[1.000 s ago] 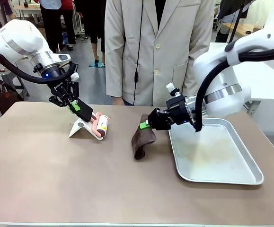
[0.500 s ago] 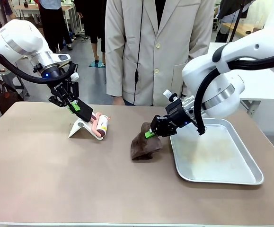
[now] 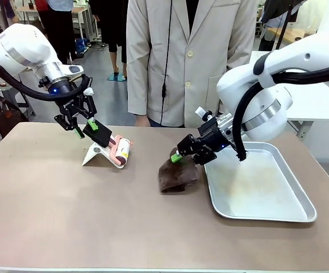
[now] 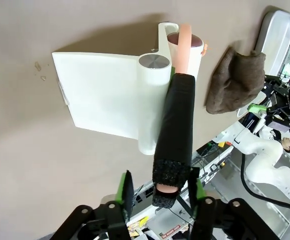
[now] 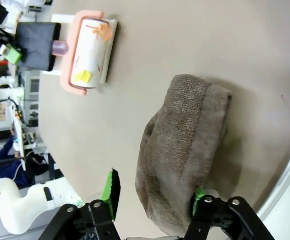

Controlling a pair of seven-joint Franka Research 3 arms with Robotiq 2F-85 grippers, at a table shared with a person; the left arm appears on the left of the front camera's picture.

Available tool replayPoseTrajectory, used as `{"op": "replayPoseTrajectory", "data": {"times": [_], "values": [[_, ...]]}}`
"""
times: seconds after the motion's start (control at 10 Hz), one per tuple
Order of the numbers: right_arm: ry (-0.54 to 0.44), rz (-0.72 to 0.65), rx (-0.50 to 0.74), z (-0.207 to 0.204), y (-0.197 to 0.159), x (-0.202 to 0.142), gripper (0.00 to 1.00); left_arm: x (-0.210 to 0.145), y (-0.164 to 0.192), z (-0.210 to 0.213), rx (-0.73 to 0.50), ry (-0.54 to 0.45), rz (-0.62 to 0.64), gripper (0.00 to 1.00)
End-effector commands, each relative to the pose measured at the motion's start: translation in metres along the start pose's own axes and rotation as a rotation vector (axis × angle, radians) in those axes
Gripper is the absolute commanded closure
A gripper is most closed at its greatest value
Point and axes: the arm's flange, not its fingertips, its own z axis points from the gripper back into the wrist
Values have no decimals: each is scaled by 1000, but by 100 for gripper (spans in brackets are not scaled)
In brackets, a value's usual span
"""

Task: Clean the surface of the table.
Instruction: Return the Lint Roller and towel to their original positions.

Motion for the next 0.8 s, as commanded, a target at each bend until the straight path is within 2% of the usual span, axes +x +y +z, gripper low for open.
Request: {"op": "replayPoseTrajectory", "data": {"times": [0.0, 0.5, 0.7], "values": [[10, -1, -63, -1, 7, 5, 0, -1, 3, 5, 13, -12, -17, 1], [89, 141, -273, 1, 40, 8, 0, -17, 4, 25, -23, -71, -52, 0], [77, 173, -354, 7, 54, 10, 0, -35, 7, 39, -50, -108, -87, 0]]}}
